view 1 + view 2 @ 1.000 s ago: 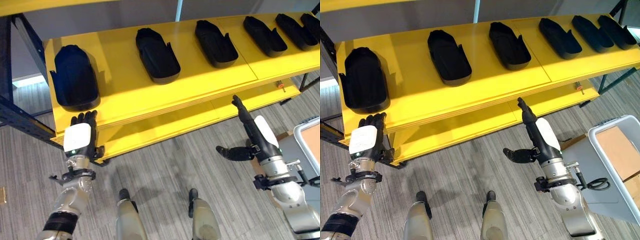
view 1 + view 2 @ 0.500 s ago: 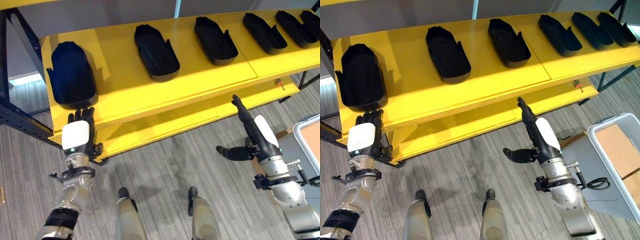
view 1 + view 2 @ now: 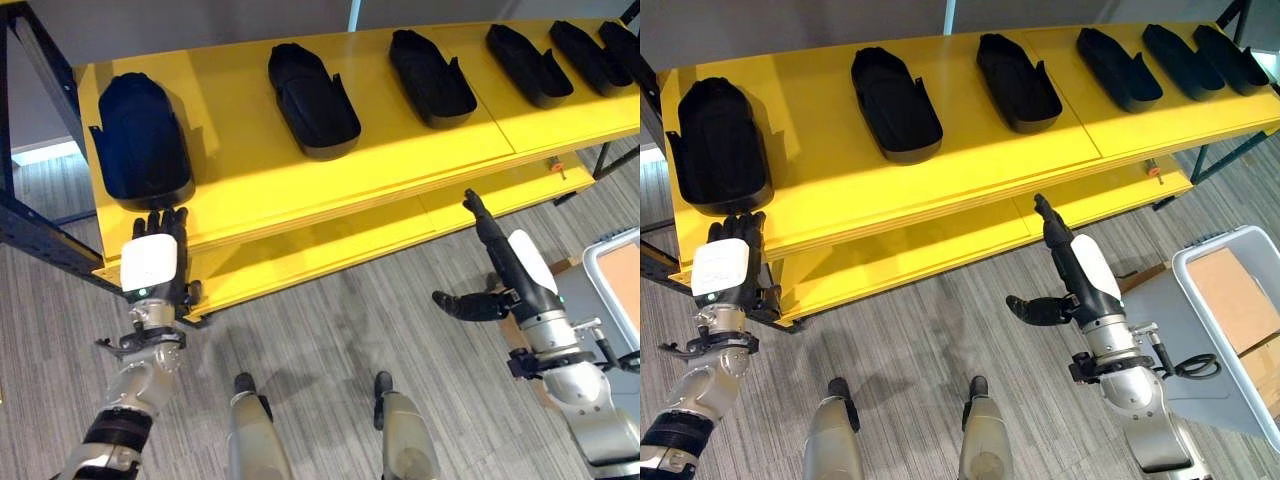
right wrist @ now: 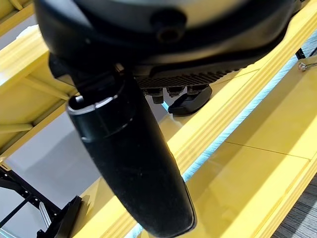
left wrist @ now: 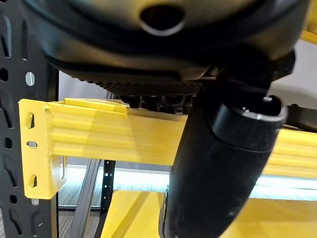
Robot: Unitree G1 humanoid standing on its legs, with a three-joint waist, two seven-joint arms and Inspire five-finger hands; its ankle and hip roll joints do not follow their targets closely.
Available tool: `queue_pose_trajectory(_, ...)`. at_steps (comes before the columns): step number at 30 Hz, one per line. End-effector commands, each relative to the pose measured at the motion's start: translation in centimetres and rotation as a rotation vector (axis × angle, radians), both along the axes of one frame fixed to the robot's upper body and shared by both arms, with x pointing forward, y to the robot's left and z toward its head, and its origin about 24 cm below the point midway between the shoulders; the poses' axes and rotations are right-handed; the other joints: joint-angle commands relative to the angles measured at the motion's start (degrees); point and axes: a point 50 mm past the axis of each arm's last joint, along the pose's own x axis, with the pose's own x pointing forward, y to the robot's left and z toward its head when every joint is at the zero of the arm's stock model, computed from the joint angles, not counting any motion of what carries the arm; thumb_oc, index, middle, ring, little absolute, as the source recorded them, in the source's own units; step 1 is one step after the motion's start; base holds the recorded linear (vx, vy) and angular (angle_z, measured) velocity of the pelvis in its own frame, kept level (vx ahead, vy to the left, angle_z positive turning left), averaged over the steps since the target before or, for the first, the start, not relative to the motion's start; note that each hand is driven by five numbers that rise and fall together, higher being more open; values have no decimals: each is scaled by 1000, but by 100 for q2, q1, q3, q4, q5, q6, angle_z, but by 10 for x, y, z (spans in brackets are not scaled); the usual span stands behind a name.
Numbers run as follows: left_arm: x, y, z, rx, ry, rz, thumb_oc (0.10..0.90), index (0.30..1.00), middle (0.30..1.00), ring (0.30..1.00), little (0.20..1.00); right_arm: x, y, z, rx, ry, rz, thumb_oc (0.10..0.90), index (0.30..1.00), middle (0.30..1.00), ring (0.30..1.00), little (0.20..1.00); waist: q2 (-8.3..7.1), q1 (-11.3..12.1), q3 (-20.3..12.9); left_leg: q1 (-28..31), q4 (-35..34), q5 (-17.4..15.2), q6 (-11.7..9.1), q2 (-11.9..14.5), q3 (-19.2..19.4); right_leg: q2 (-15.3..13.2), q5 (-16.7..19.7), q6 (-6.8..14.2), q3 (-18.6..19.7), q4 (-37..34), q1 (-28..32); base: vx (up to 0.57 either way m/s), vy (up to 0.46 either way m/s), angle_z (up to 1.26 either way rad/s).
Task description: Move parts from the plastic box to the shelf.
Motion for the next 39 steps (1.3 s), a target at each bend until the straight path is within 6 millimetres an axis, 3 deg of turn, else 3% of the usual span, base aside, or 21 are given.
queue_pose_trajectory(1,7,8,11,68,20,-2,900,1000,1000,1000,1000,-3,11,54,19,-285,83,900,1000,1000,1000,1000,-163,-133,-323,30,-264,482,-18,47,-135,-109,527,-81,64,-47,-207,0,0,0)
queue_pose_trajectory(34,16,16,14,64,43,33,900,1000,1000,1000,1000,-3,13,59,-3,-294,109,900,1000,1000,1000,1000,-261,-167,-176,-202,-31,426,20,31,-136,-116,578,-83,183,73,-459,0,0,0)
queue_pose_trajectory(39,12,10,3,50,72,12,900,1000,1000,1000,1000,-3,13,59,-3,-293,107,900,1000,1000,1000,1000,-247,-152,-166,-189,-45,433,21,30,-144,-108,563,-93,184,102,-461,0,0,0)
